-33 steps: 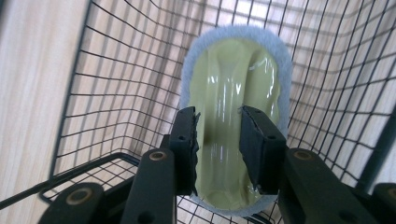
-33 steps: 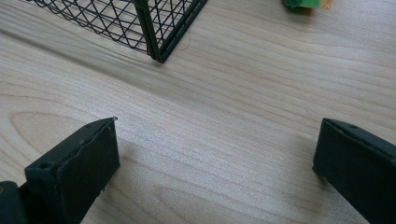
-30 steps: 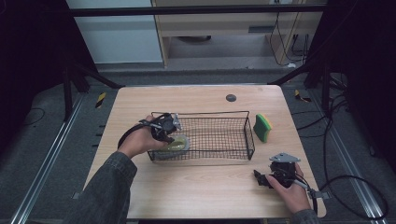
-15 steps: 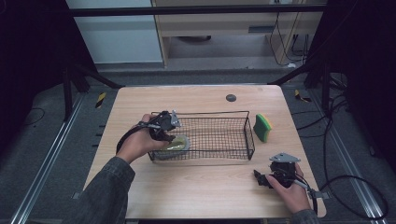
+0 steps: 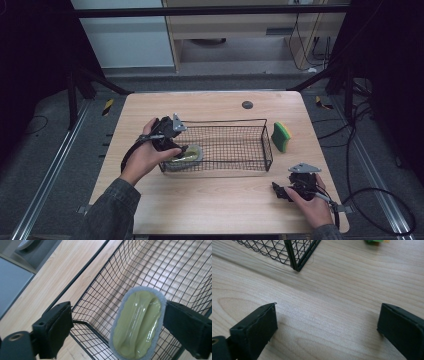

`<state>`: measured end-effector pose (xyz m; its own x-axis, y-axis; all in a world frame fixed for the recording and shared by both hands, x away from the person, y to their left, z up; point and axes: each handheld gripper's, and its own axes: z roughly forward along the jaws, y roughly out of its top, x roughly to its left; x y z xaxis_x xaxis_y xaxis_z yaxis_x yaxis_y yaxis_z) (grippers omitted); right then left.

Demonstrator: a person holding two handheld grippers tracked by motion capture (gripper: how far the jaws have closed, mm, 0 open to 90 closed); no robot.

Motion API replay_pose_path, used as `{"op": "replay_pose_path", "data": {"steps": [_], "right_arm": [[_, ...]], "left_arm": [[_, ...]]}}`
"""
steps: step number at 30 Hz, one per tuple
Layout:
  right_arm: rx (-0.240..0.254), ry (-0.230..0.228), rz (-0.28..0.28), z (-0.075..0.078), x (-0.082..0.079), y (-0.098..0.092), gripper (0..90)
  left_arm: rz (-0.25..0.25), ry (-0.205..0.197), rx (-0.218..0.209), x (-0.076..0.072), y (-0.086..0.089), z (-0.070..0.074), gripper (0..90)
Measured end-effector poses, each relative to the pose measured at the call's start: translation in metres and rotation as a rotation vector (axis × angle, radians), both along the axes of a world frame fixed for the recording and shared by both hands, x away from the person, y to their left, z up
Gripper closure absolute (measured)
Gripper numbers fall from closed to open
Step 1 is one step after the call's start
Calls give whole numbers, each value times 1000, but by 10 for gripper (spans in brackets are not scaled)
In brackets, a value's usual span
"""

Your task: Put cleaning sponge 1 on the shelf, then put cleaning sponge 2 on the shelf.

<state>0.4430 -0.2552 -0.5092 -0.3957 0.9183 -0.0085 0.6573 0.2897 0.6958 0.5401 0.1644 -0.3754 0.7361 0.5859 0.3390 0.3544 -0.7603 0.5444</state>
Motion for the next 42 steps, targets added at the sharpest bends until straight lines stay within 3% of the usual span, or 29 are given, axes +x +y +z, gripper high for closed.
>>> {"op": "replay_pose_path", "data": {"steps": [7, 8, 11, 12, 13, 17, 21, 23, 24, 25, 26, 28, 29, 30, 32, 33, 36, 38, 42], "right_arm": [[-30, 7, -36, 15, -4, -6, 125], [-23, 1, -48, 25, -6, -8, 172], [-23, 12, -49, 35, -6, -9, 199], [-37, 17, -60, 48, -5, -11, 227], [-37, 17, -60, 48, -5, -11, 227], [-76, 47, -71, 72, 9, -16, 215], [-88, 66, -74, 82, 20, -17, 212], [-93, 81, -74, 90, 31, -18, 213], [-89, 83, -74, 92, 33, -17, 218], [-89, 83, -74, 92, 33, -17, 218], [-93, 89, -70, 96, 39, -17, 226], [-92, 85, -73, 102, 44, -17, 245], [-92, 85, -73, 102, 44, -17, 245], [-94, 89, -74, 106, 48, -17, 257], [-93, 97, -76, 107, 51, -18, 268], [-97, 111, -82, 107, 55, -20, 286], [-95, 123, -88, 107, 59, -22, 305], [-91, 134, -93, 110, 66, -25, 321], [-103, 145, -97, 116, 74, -26, 342]], "left_arm": [[20, -31, -68, -12, 16, 0, 49], [32, -38, -87, -15, 21, 0, 45], [47, -43, -113, -18, 28, -3, 44], [52, -45, -130, -21, 33, -5, 43], [59, -41, -143, -23, 36, -6, 43], [96, -56, -156, -33, 52, -12, 39], [117, -56, -210, -40, 74, -20, 36], [145, -58, -240, -44, 86, -26, 37], [170, -38, -230, -46, 97, -30, 41], [170, -38, -230, -46, 97, -30, 39], [222, -52, -252, -50, 110, -34, 40], [268, -44, -264, -52, 122, -40, 43], [268, -44, -264, -52, 122, -40, 43], [309, -37, -266, -53, 132, -49, 43], [322, -32, -266, -53, 135, -53, 43], [366, -17, -249, -53, 143, -67, 47], [386, -8, -235, -52, 149, -78, 51], [423, 46, -292, -52, 157, -95, 51], [434, 79, -284, -50, 162, -111, 51]]}}
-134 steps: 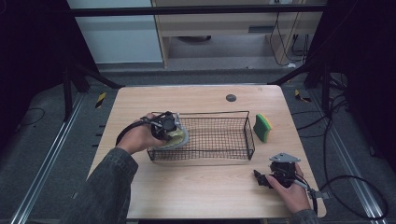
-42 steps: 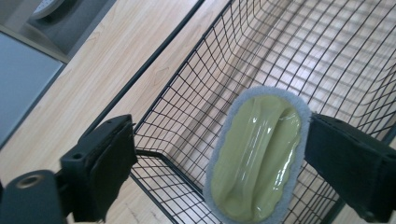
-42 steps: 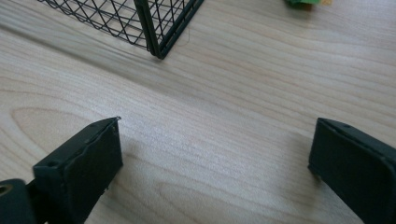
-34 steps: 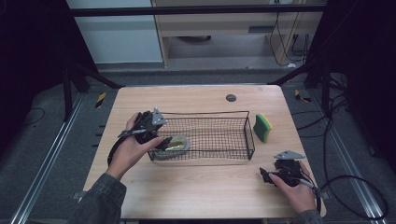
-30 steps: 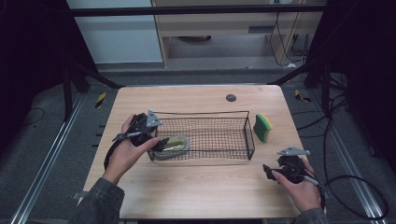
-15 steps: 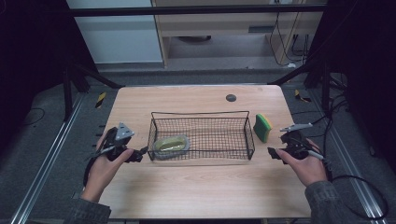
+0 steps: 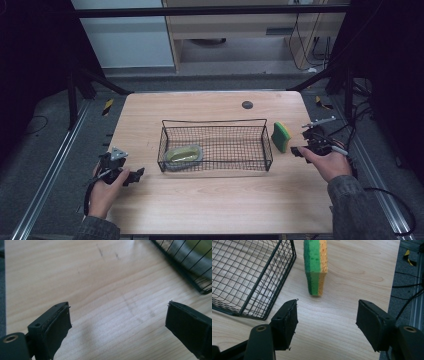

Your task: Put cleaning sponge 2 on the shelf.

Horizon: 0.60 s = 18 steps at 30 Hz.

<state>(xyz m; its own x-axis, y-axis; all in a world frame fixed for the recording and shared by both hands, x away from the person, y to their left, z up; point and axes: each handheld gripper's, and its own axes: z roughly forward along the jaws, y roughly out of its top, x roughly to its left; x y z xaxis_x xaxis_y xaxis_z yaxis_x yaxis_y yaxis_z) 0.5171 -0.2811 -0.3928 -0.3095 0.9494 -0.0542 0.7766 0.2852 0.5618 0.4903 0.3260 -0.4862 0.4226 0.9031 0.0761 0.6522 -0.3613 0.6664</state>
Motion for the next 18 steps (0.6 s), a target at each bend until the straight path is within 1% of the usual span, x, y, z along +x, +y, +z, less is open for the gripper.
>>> {"op": "replay_pose_path", "data": {"steps": [1, 2, 3, 4, 5, 6, 7, 8, 9, 10, 11, 12, 13, 14, 15, 17, 18], "right_arm": [[0, 0, 0, 0, 0, 0, 342], [-10, 9, -3, 4, 3, 0, 349], [-14, 14, -6, 7, 6, 1, 348], [-15, 19, -4, 9, 7, 2, 345], [-15, 19, -4, 9, 7, 2, 345], [-14, 33, -1, 15, 12, 4, 342], [-14, 33, -1, 15, 12, 4, 342], [-21, 35, 5, 17, 14, 6, 340], [-29, 49, 11, 20, 19, 10, 331], [-32, 54, 18, 21, 21, 12, 328], [-32, 54, 18, 21, 21, 12, 328], [-23, 62, 20, 21, 27, 15, 330], [-23, 62, 20, 21, 27, 15, 330], [-22, 73, 23, 21, 34, 18, 334], [-22, 73, 23, 21, 34, 18, 334], [-26, 86, 23, 19, 42, 22, 345], [-32, 93, 29, 18, 51, 25, 353]], "left_arm": [[0, 0, 0, 0, 0, 0, 51], [3, 5, 7, 0, 0, -6, 51], [3, 5, 7, 0, 0, -6, 51], [-1, 8, 10, 1, -1, -9, 51], [-1, 8, 10, 1, -1, -9, 51], [-11, 11, 21, 1, -3, -11, 50], [-11, 11, 21, 1, -3, -11, 42], [-10, 12, 15, 1, -4, -12, 42], [-12, 12, 13, 1, -4, -12, 43], [-11, 9, 9, 1, -4, -12, 41], [-9, 9, 7, 1, -3, -12, 41], [-2, 11, -10, 1, -2, -14, 35], [-2, 11, -10, 1, -2, -14, 33], [8, 11, -33, 1, -1, -15, 28], [8, 11, -33, 1, -1, -15, 23], [14, 13, -49, 2, 1, -17, 19], [14, 9, -51, 2, 1, -18, 6]]}}
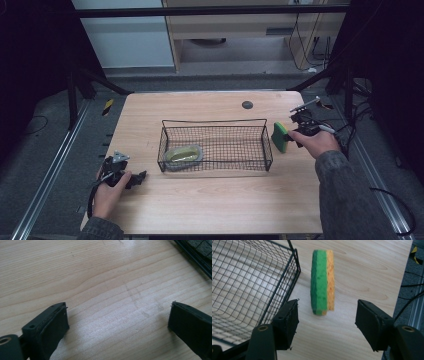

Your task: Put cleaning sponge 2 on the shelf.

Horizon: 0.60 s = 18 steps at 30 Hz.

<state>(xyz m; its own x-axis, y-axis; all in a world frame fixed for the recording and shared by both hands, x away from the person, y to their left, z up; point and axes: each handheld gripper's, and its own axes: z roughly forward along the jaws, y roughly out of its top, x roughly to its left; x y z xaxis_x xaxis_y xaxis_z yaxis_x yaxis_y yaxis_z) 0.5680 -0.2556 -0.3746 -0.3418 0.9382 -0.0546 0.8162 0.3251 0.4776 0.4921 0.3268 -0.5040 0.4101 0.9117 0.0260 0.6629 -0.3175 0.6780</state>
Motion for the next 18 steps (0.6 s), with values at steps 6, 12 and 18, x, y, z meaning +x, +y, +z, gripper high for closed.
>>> {"op": "replay_pose_path", "data": {"steps": [6, 12, 18], "right_arm": [[-3, 31, -3, -3, 21, 7, 376], [-15, 73, 4, -11, 33, 11, 389], [-25, 114, 8, -18, 43, 12, 404]], "left_arm": [[-6, -31, -16, 0, 1, -3, 0], [-4, -42, -26, -1, 1, -4, 0], [-2, -42, -26, -1, 1, -4, 0]]}}
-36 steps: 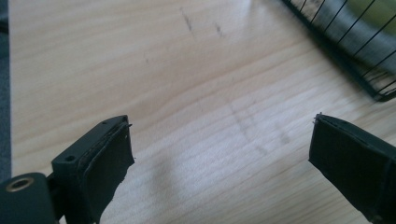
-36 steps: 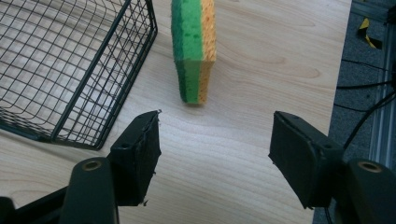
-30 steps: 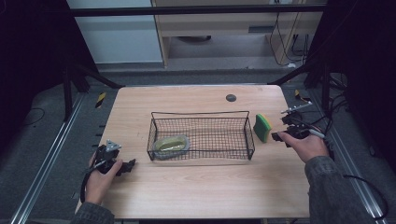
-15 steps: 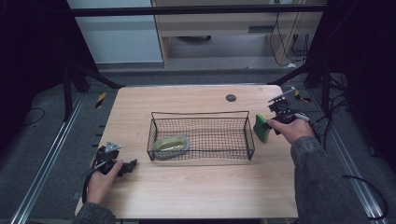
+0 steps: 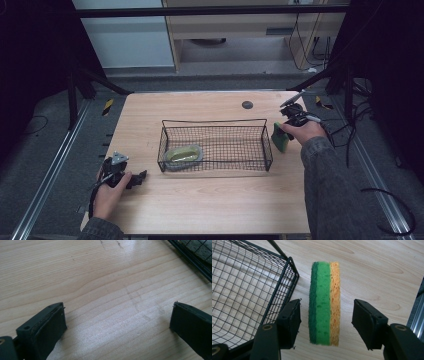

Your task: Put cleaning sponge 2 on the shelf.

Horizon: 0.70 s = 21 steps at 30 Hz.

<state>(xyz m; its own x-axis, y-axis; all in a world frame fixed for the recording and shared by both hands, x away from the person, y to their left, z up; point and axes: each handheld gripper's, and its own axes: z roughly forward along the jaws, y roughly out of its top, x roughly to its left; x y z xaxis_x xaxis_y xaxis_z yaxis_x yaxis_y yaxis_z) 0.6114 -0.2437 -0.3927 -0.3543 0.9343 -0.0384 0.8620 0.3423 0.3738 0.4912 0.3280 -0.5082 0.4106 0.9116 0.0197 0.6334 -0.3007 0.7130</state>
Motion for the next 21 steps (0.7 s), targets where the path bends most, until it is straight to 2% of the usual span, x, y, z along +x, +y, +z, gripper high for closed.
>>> {"op": "replay_pose_path", "data": {"steps": [7, 11, 12, 13, 14, 21], "right_arm": [[-7, 27, 10, -5, 9, 5, 433], [-25, 54, 8, -12, 13, 4, 489], [-33, 63, 10, -15, 14, 4, 534], [-33, 63, 10, -15, 14, 4, 534], [-28, 64, 21, -15, 13, 4, 623], [-15, 35, 44, -5, 5, 3, 639]], "left_arm": [[0, 1, 2, 0, 0, 0, 0], [1, 0, 2, 0, 0, 0, 0], [-1, 2, 5, 0, 0, 0, 0], [-1, 2, 5, 0, 0, 0, 0], [-1, 0, 3, 0, 0, 0, 0], [-3, 0, 3, 0, 0, 0, 0]]}}
